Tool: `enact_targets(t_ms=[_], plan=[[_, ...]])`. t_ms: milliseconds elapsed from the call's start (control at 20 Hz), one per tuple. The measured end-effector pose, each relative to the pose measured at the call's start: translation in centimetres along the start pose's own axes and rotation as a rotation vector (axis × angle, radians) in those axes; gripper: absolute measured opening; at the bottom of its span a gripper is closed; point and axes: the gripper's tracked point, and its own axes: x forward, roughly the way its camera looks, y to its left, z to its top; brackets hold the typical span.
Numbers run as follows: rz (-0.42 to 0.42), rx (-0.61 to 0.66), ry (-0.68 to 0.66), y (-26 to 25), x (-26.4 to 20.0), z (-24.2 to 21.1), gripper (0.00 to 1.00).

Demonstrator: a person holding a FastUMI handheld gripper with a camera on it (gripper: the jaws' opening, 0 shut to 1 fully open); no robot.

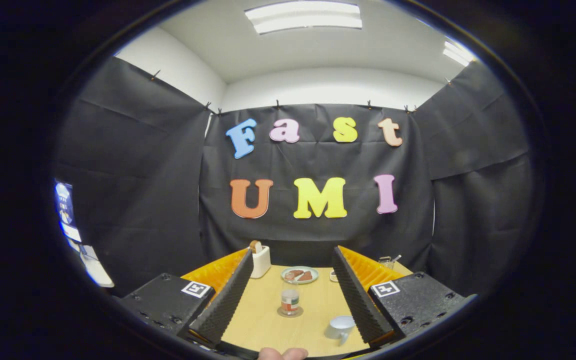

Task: Take the bottle from table, then pour the juice into the cup, finally place the bottle on the coaster

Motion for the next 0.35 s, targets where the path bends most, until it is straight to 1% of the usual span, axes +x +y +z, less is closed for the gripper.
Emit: enact_targets(t_ms=[100,350], plan=[[-0.003,0.016,0.003,-0.4,0.0,0.0,1.0],[-0.026,0.011,-0.002,-1.9,-0.2,0.3,1.0]])
